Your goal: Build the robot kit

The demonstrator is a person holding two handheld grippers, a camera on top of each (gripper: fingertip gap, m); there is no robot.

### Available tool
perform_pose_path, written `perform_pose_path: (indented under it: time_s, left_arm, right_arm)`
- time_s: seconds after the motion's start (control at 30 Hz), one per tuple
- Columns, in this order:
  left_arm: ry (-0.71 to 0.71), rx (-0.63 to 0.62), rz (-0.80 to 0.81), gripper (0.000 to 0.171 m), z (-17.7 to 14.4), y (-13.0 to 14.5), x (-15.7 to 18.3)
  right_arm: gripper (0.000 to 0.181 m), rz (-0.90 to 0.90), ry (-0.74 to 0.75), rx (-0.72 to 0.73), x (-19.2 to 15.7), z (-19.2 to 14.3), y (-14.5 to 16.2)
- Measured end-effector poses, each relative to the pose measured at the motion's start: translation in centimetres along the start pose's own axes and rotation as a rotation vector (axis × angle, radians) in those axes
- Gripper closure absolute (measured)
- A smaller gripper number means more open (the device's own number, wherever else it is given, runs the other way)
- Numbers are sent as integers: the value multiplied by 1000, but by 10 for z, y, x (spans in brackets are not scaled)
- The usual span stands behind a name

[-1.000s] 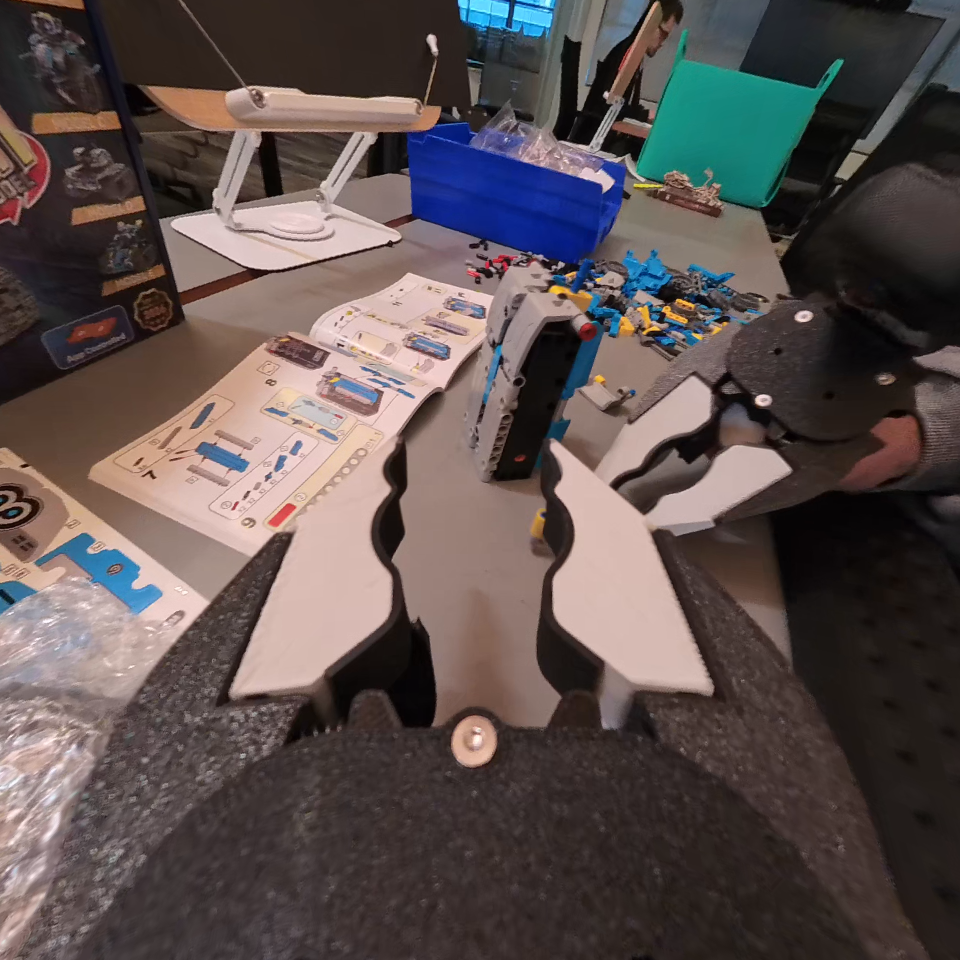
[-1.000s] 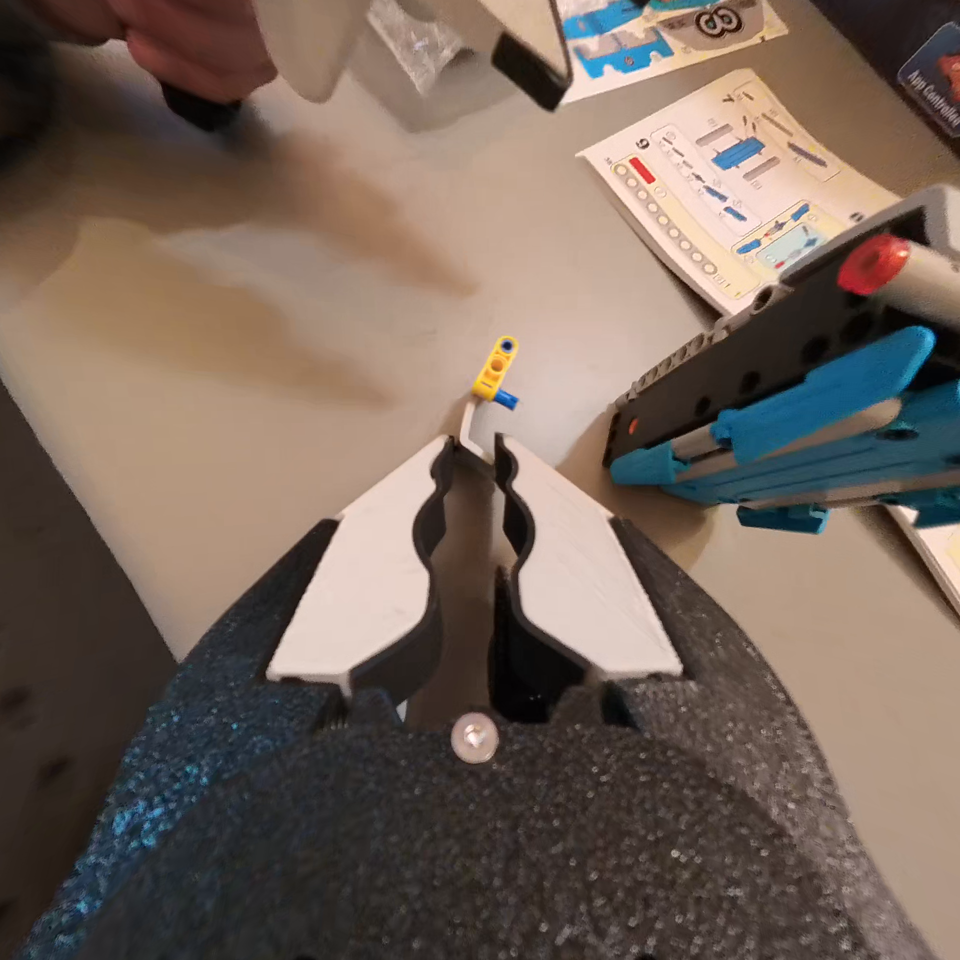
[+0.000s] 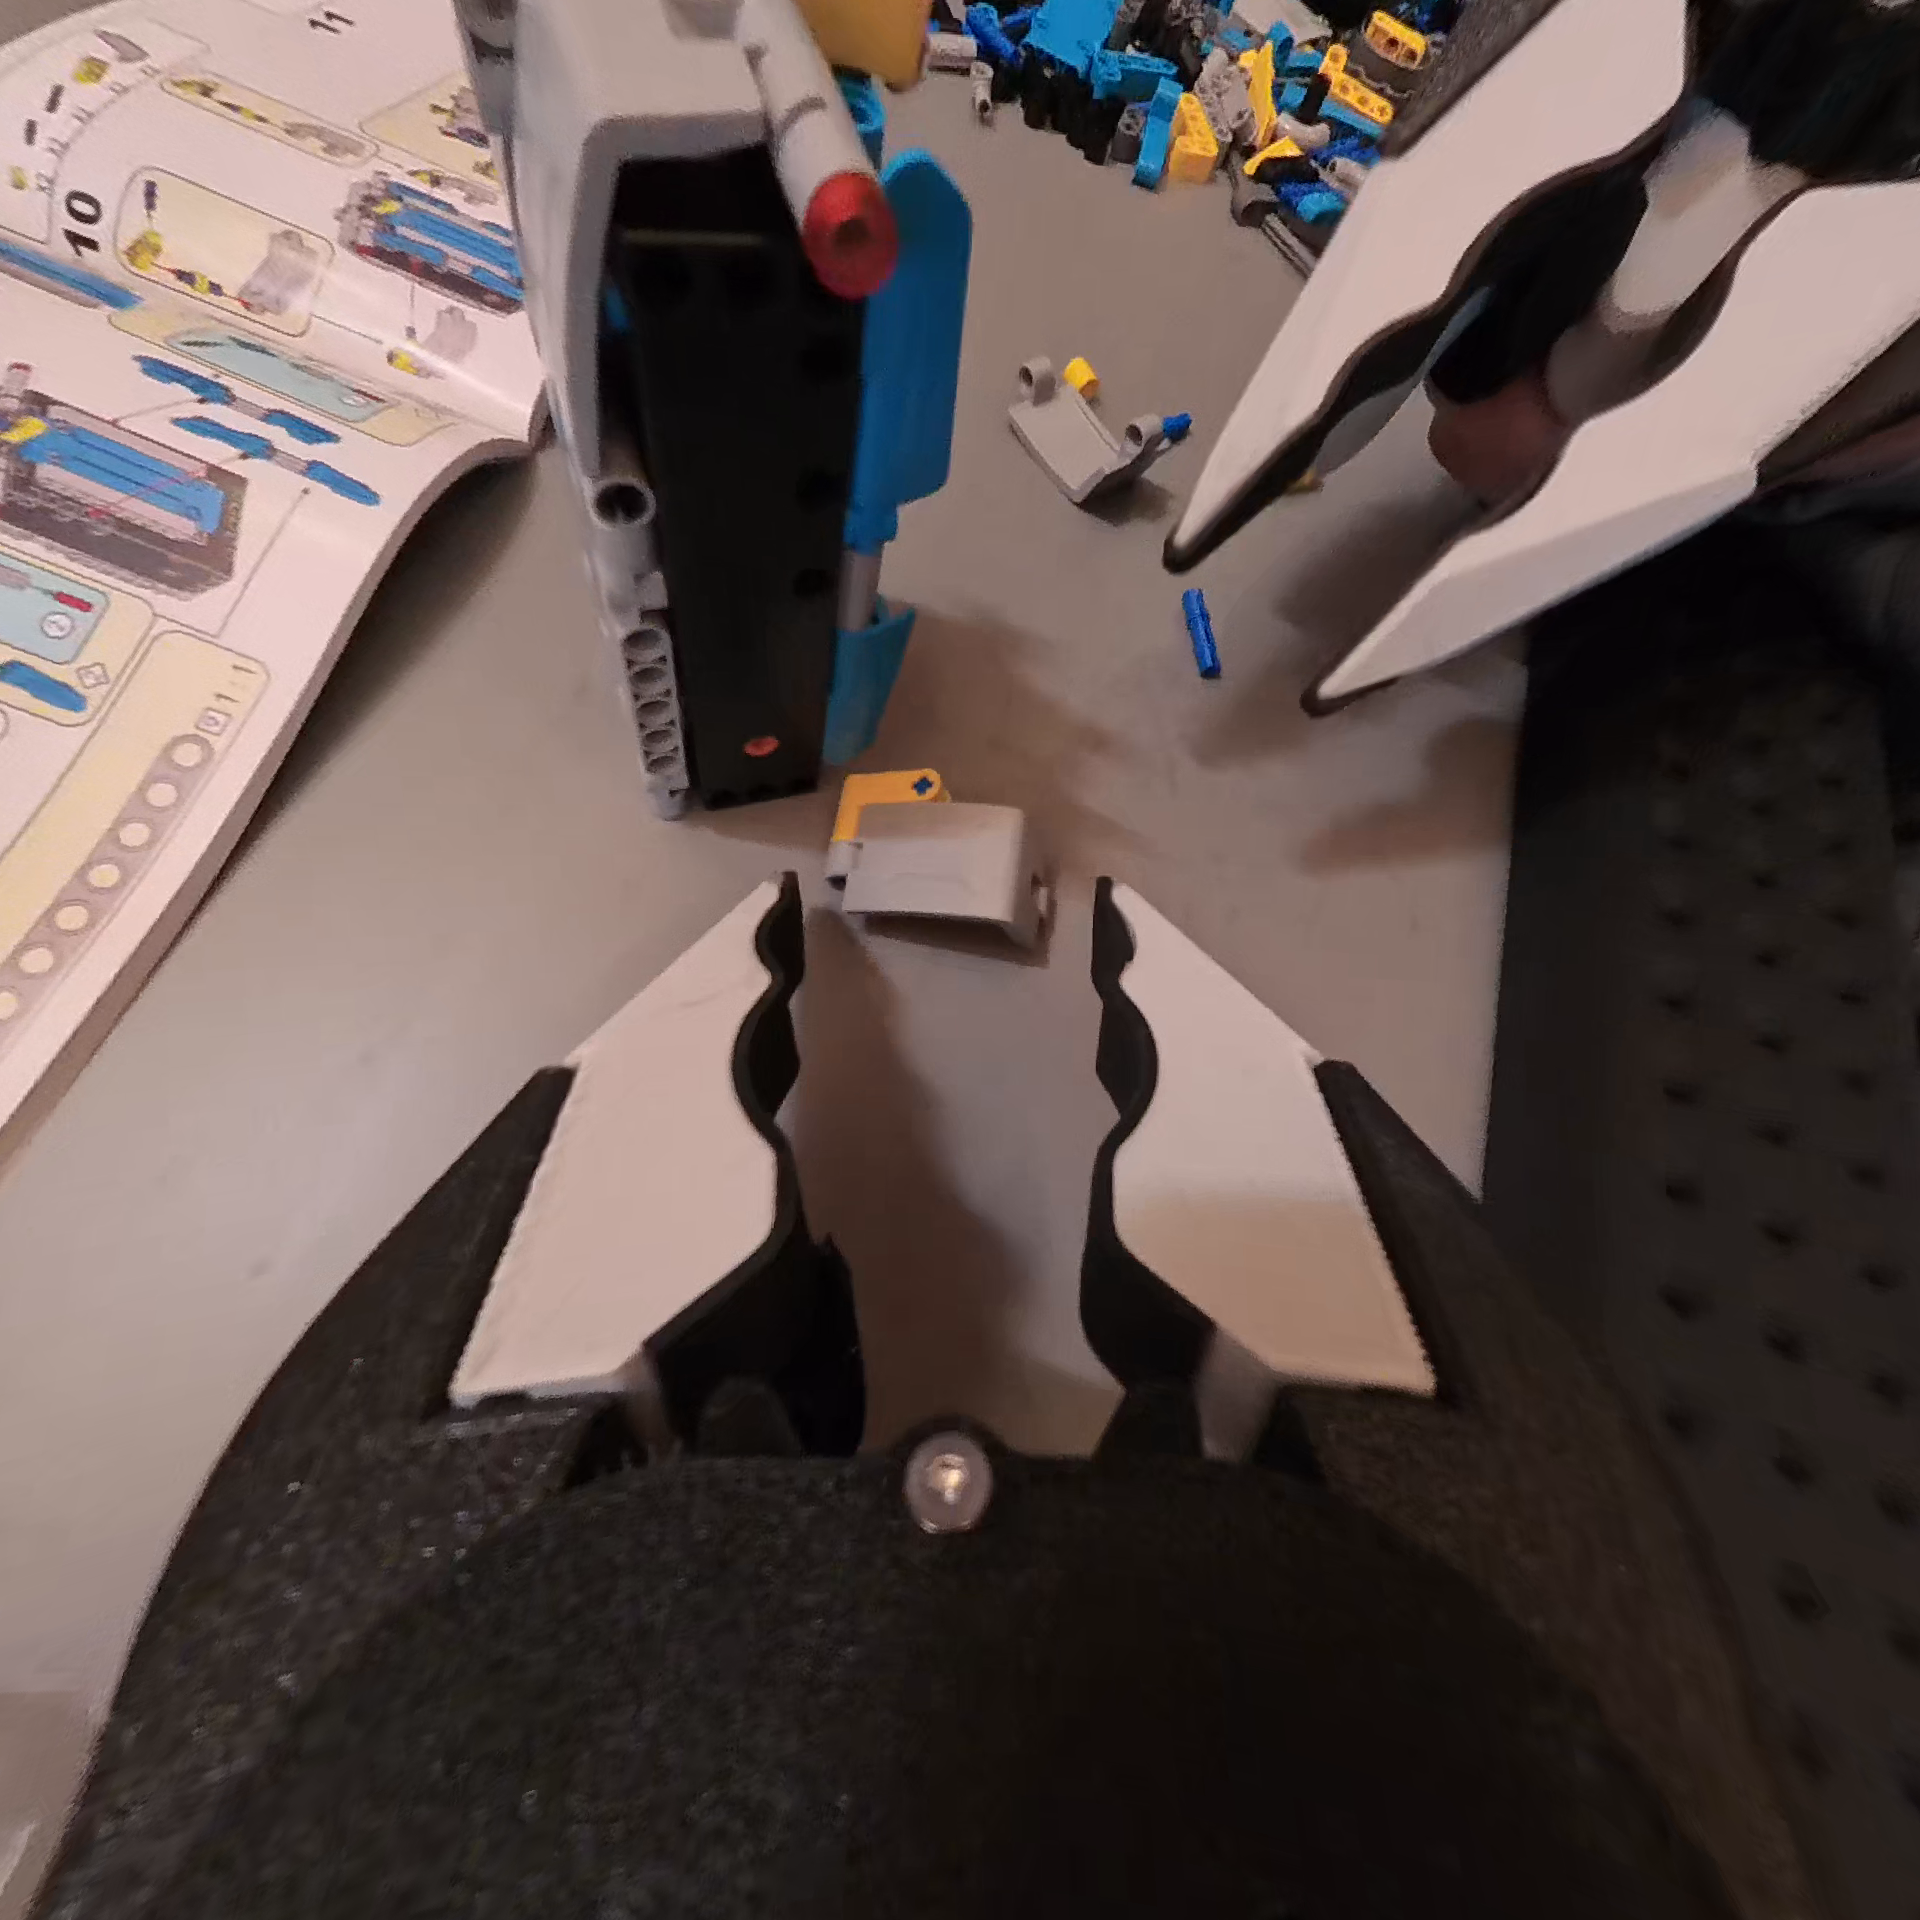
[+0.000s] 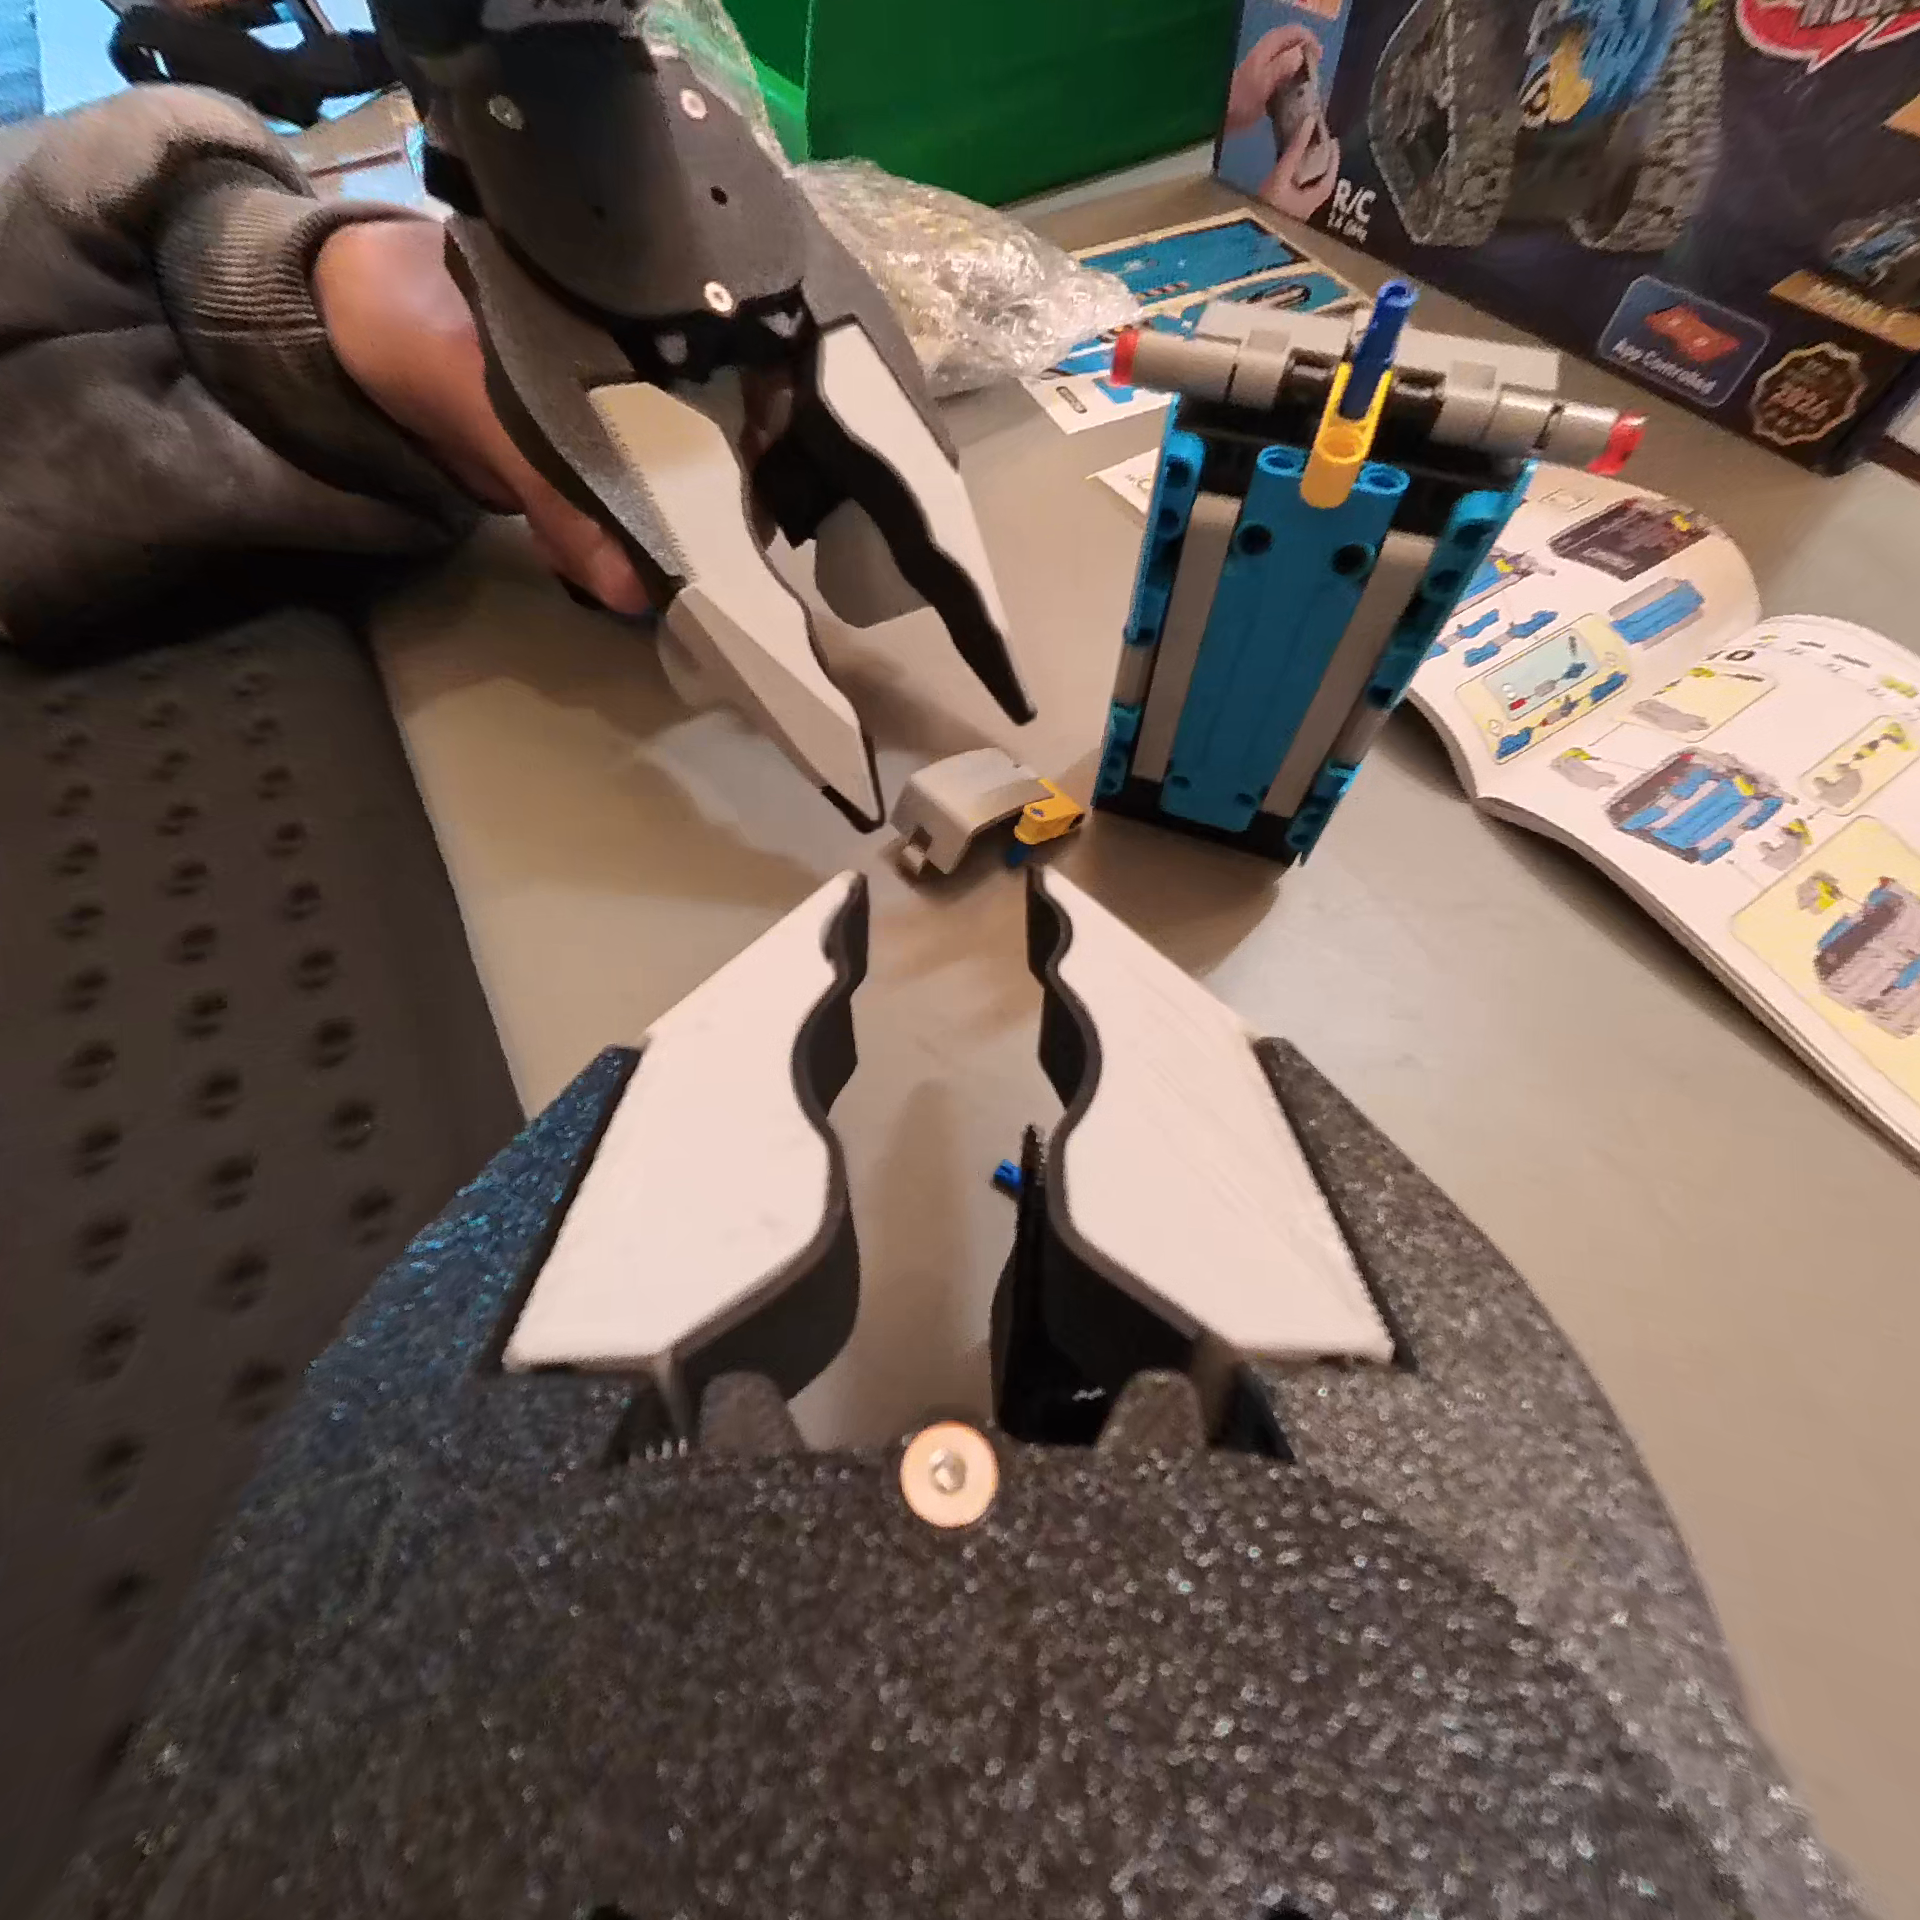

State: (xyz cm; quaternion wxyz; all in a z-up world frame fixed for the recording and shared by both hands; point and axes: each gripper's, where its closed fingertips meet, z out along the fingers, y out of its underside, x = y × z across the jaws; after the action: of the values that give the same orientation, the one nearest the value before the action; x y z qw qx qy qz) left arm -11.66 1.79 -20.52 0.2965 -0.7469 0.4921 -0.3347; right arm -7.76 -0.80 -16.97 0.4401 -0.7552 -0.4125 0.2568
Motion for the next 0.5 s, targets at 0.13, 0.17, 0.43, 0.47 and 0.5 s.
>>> perform_pose_path:
  time_s: [0.13, 0.17, 0.43, 0.47, 0.5]
  left_arm:
    - [-17, -65, 32, 132, 8, 8, -1]
    - [-31, -69, 53, 132, 9, 8, 0]
    - [-201, 82, 218, 133, -5, -16, 0]
    - [-209, 101, 229, 133, -8, -18, 2]
    - [-219, 104, 233, 133, -9, -18, 2]
  right_arm:
    - [151, 38, -48, -15, -3, 5, 3]
    - [152, 57, -68, -20, -5, 6, 3]
    - [130, 211, -162, -20, -8, 14, 3]
    - [130, 236, -170, -3, -8, 15, 0]
    - [130, 270, -188, 13, -8, 16, -3]
